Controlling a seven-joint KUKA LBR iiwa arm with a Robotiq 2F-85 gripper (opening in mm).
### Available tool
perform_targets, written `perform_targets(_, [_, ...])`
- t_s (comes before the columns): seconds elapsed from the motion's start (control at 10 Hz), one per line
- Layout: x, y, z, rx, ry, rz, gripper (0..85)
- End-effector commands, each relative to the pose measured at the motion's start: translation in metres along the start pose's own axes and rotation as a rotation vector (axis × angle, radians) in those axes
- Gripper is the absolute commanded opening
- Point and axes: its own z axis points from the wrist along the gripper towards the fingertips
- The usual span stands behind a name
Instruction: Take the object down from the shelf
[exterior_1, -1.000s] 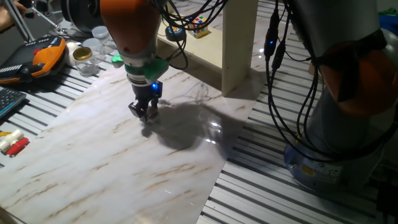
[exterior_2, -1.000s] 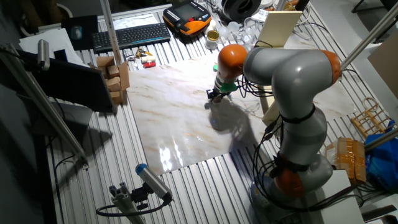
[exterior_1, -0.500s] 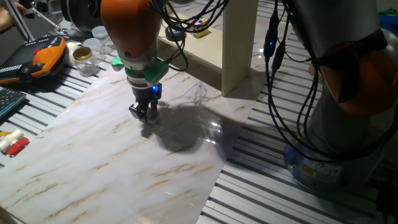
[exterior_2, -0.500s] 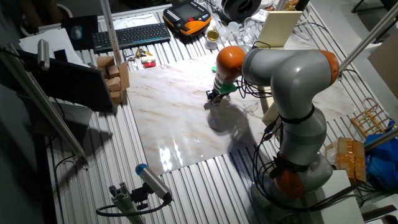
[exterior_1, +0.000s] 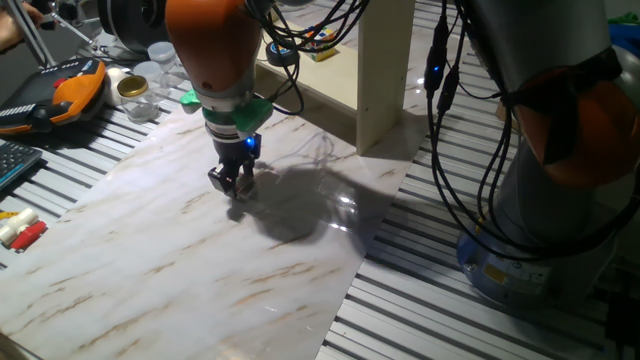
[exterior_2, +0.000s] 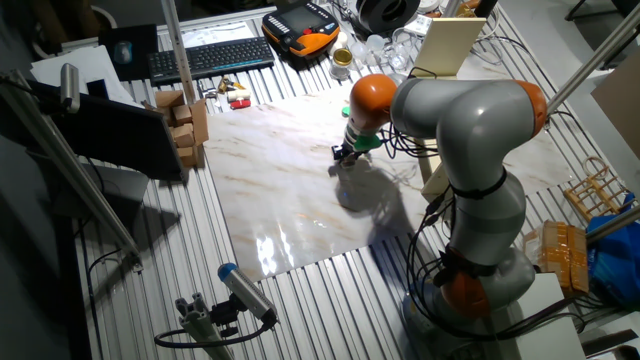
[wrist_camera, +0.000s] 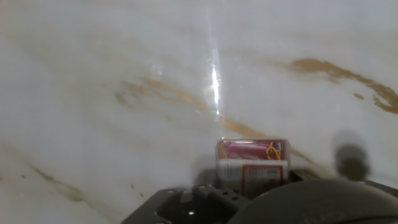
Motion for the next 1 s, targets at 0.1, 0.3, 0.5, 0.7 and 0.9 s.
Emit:
perform_targets(0.1, [0.0, 0.0, -0.001, 0.001, -0.007, -0.02, 68.0])
perform_targets(0.3, [-0.001, -0.004, -0.014, -0.009, 0.0, -0.015, 68.0])
perform_targets(0.5, [-0.004, -0.009, -0.034, -0.001, 0.013, -0.015, 51.0])
perform_targets(0.7, [-0.007, -0.018, -0.051, 0.008, 0.02, -0.025, 51.0])
perform_targets(0.9, [-0.012, -0.033, -0.072, 0.029, 0.035, -0.034, 34.0])
